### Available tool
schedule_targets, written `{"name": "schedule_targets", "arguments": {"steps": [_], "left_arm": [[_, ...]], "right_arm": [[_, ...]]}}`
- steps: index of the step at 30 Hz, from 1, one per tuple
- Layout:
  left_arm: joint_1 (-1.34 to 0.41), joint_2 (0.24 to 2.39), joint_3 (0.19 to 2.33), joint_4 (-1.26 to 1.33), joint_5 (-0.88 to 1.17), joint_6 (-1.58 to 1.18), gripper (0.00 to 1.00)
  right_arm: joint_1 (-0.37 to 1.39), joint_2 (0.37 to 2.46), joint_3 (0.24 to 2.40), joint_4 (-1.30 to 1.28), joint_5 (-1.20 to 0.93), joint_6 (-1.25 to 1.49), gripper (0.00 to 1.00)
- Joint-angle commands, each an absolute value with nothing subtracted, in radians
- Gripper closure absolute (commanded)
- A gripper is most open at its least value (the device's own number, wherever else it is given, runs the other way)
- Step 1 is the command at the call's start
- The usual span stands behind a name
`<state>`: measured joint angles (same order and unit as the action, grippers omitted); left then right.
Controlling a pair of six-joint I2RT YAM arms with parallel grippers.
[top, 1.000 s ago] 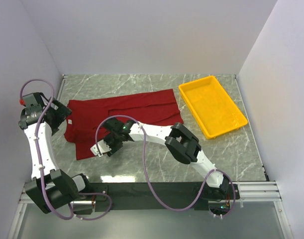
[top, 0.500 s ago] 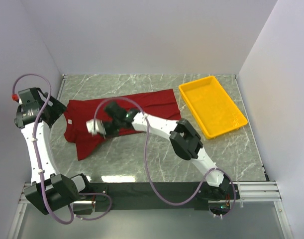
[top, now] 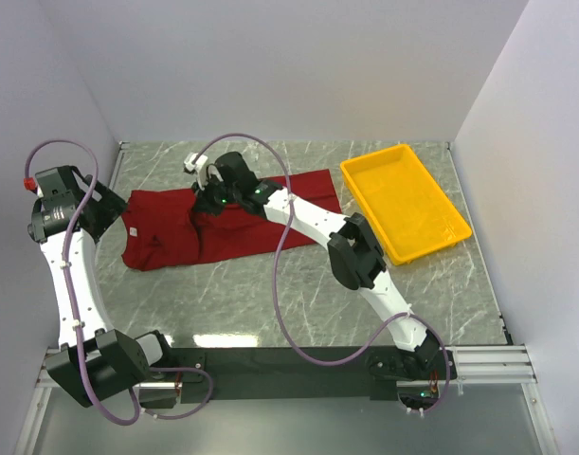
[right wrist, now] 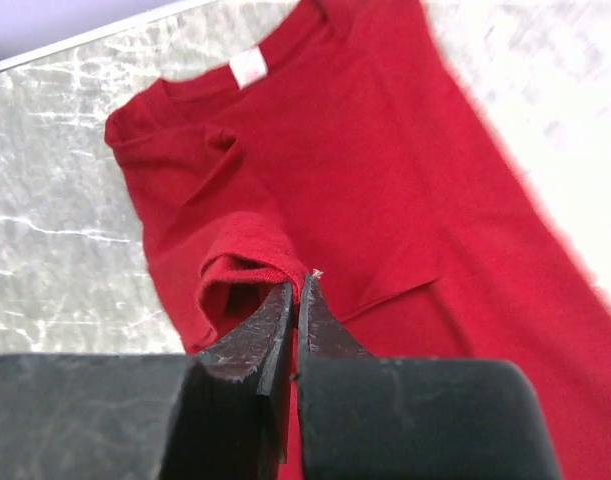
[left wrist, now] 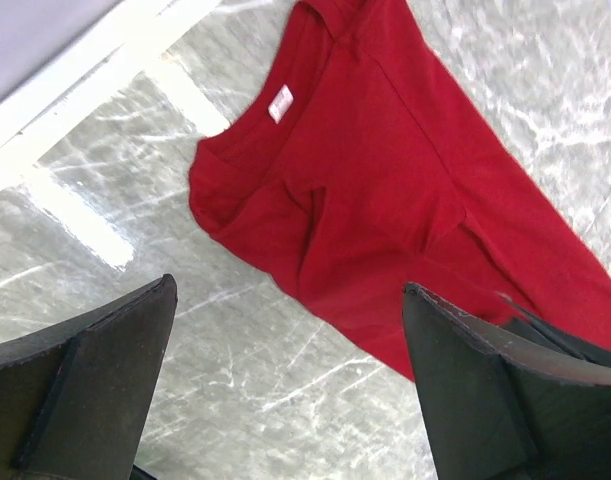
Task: Fold and stack the t-shirts
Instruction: Fold the tshirt
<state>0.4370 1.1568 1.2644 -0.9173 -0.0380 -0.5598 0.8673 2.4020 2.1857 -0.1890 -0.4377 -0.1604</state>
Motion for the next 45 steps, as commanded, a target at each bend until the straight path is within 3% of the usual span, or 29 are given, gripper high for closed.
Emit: {"name": "schedule_targets", "arguments": {"steps": [1,7,10,11,14,18,19,20,23,25,28,31,38,45], "left_arm": [[0.433,1.155,1.246,-0.879,0.015,-0.531,0.01],[0.433,1.164,1.177,-0.835,0.164,-0.47,0.01],[0.433,1.172,1.129,-0.819,0.233,-0.445,0.0],[0.433,1.186,1.12,-0.821,0.268,-0.433,0.01],[0.431,1.224,1.092,-0.833,0.313,-0.399,0.02],[0.422,1.267,1.077,-0.838,0.379,-0.361,0.05],[0.413,1.275,1.08,-0.836,0.382,-0.354,0.05],[0.388,1.294,1.083,-0.838,0.377,-0.347,0.05],[0.313,1.339,1.115,-0.845,0.333,-0.339,0.05],[0.269,1.362,1.15,-0.859,0.261,-0.33,0.06],[0.186,1.402,1.186,-0.894,0.157,-0.298,0.07],[0.103,1.439,1.198,-0.942,0.008,-0.267,0.12],[-0.087,1.572,1.187,-0.982,-0.132,-0.353,0.3],[-0.224,1.709,1.201,-0.999,-0.322,-0.429,0.3]], "right_arm": [[0.884,2.437,2.213,-0.158,-0.429,-0.015,0.97],[0.879,2.506,2.305,-0.222,-0.295,0.09,0.86],[0.867,2.516,2.319,-0.245,-0.145,0.158,0.76],[0.859,2.511,2.315,-0.248,-0.1,0.173,0.67],[0.844,2.493,2.309,-0.27,-0.037,0.189,0.61],[0.796,2.459,2.289,-0.287,-0.084,0.198,0.49],[0.775,2.439,2.272,-0.282,-0.11,0.193,0.39],[0.764,2.433,2.27,-0.285,-0.129,0.178,0.35],[0.723,2.382,2.261,-0.34,-0.363,0.042,0.25],[0.681,2.286,2.179,-0.354,-0.626,-0.109,0.25],[0.64,2.086,1.91,-0.281,-0.83,-0.211,0.25],[0.6,1.973,1.804,-0.446,-0.865,-0.482,0.29],[0.483,1.778,1.548,-0.546,-0.833,-0.56,0.3],[0.41,1.703,1.425,-0.538,-0.824,-0.514,0.3]]}}
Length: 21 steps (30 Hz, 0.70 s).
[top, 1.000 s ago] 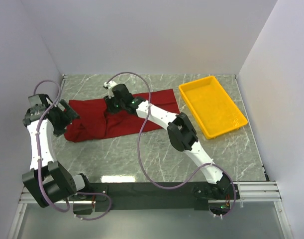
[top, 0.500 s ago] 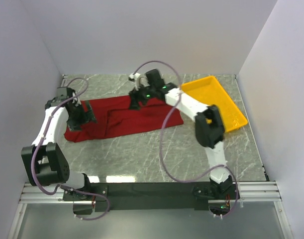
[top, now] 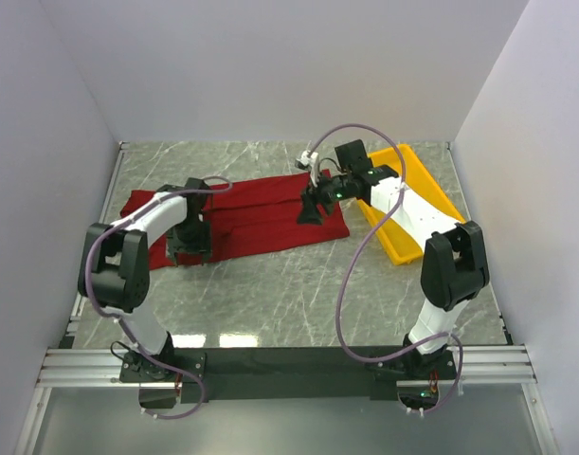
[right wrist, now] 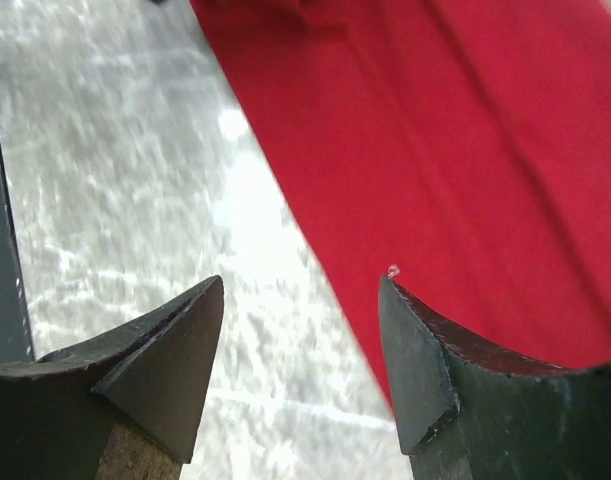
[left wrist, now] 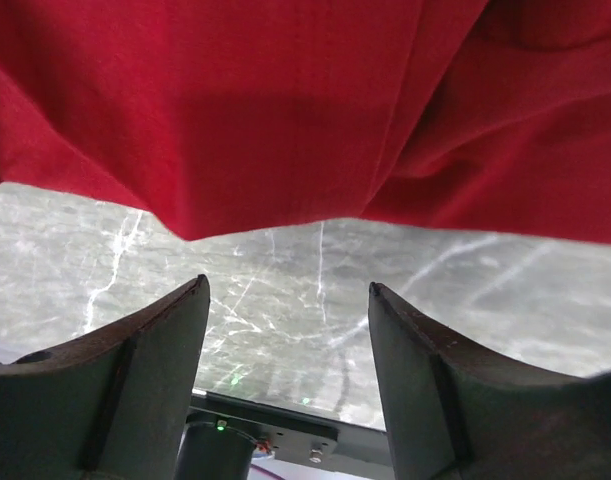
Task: Fold and stack the t-shirts
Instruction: Fold the tshirt
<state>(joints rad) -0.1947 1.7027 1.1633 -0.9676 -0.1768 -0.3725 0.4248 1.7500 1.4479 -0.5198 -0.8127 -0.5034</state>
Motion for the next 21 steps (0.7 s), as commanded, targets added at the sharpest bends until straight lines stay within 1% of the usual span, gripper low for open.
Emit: {"name": "schedule_targets", "arguments": {"steps": [1,4,7,10,21], "left_arm": [[-0.235,1.723,1.206,-1.002,-0.34,-0.439,0.3],[-0.255,1.738,1.229,-1.0,-0.388,-0.451,0.32],[-0.27,1.759,1.246,-0.993,-0.428,-0.454,0.37],[-0.282,1.787,1.259,-0.974,-0.426,-0.457,0.38],[-0.333,1.848,1.296,-0.968,-0.429,-0.46,0.39]], "right_arm": [[0.407,1.698,1.419,-0.538,-0.825,-0.508,0.3],[0.399,1.689,1.405,-0.534,-0.827,-0.496,0.3],[0.388,1.687,1.391,-0.526,-0.83,-0.48,0.3],[0.385,1.684,1.387,-0.523,-0.834,-0.468,0.3],[0.365,1.674,1.364,-0.512,-0.83,-0.456,0.3]]}}
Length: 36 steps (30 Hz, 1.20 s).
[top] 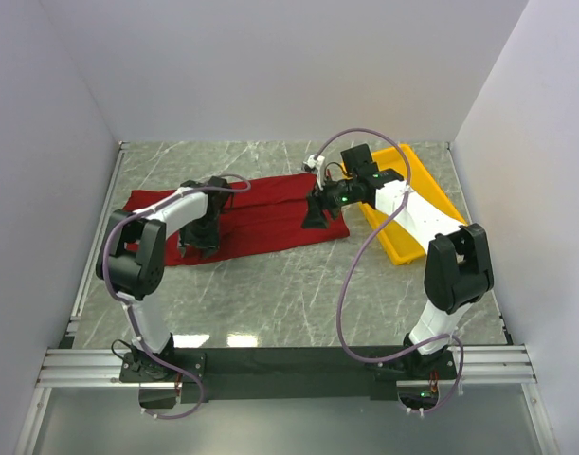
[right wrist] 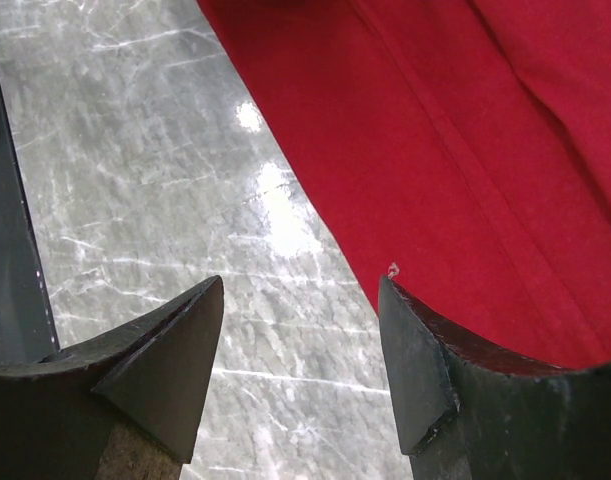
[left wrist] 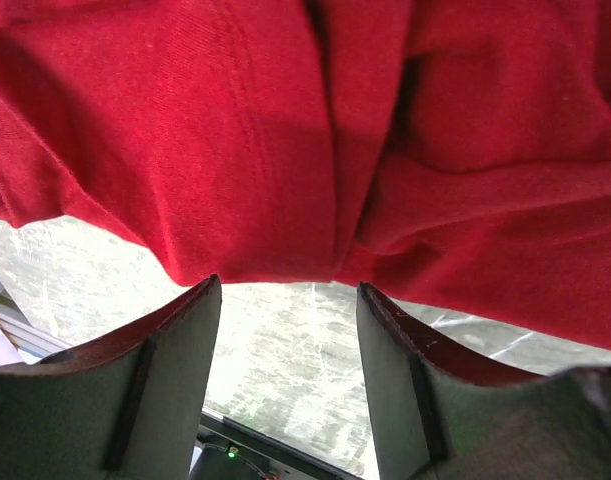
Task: Fold and stack the t-shirts
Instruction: Fold the tshirt
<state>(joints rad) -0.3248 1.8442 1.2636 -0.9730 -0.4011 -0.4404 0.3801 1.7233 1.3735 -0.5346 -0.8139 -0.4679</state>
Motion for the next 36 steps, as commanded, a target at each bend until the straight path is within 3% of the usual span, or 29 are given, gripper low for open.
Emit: {"name": "schedule_targets", "arguments": {"steps": [1,11,18,36], "left_arm": [[-0.333,1.858,1.295,-0.963,-0.434,-0.462,0.39],[-0.333,1.899,1.301,-0.953,-0.482,-0.462,0.53],[-0.333,1.879,1.334,-0.954,-0.479,-0.445,0.76],[-0.212,1.914,1.511,-0.969,-0.523,-0.295,0.86]], "right_arm": [[0.364,1.675,1.364,-0.511,-0.83,-0.454,0.3],[0.35,1.678,1.362,-0.512,-0.831,-0.453,0.3],[0.35,1.677,1.365,-0.518,-0.836,-0.451,0.3],[0.337,1.671,1.347,-0.518,-0.834,-0.456,0.3]]}}
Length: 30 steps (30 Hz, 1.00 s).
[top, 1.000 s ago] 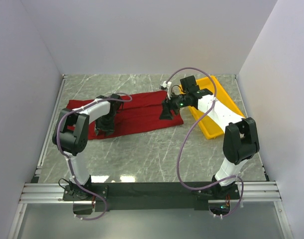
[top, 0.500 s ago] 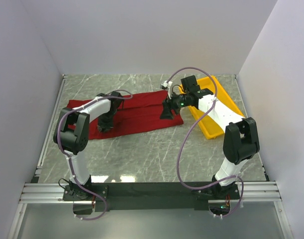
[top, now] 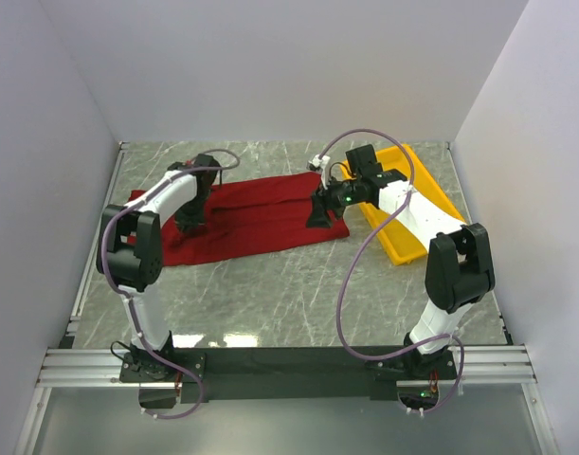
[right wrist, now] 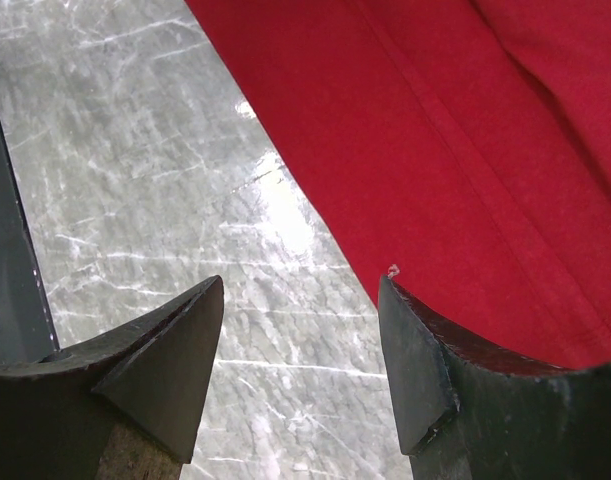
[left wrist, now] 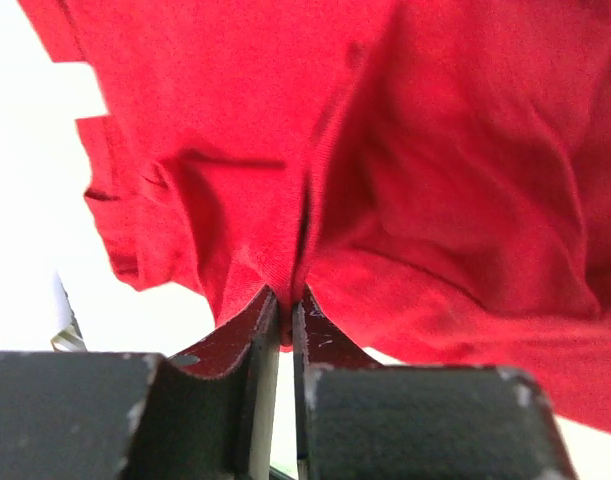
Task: Fold and stack the t-shirts
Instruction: Fold the tshirt
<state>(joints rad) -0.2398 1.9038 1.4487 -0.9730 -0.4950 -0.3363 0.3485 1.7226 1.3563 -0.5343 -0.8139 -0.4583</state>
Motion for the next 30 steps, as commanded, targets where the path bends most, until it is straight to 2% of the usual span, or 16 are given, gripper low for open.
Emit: {"name": "schedule_targets", "arguments": {"steps": [1,8,15,30], "left_arm": [[-0.204,1.922,1.52,-0.968,-0.522,-0.291,0.87],[-0.149,1.991,1.588,-0.924,-0.526,-0.244,0.9],[-0.088,2.022,1.612,-0.871,-0.548,-0.201,0.99],[-0.074,2.039,1.618,-0.697,-0.632,-0.112,0.99]], "right_arm": [[0.336,1.671,1.348,-0.517,-0.834,-0.456,0.3],[0.331,1.669,1.348,-0.522,-0.833,-0.457,0.3],[0.325,1.664,1.339,-0.526,-0.83,-0.462,0.3],[0.324,1.68,1.336,-0.535,-0.83,-0.471,0.3]]}}
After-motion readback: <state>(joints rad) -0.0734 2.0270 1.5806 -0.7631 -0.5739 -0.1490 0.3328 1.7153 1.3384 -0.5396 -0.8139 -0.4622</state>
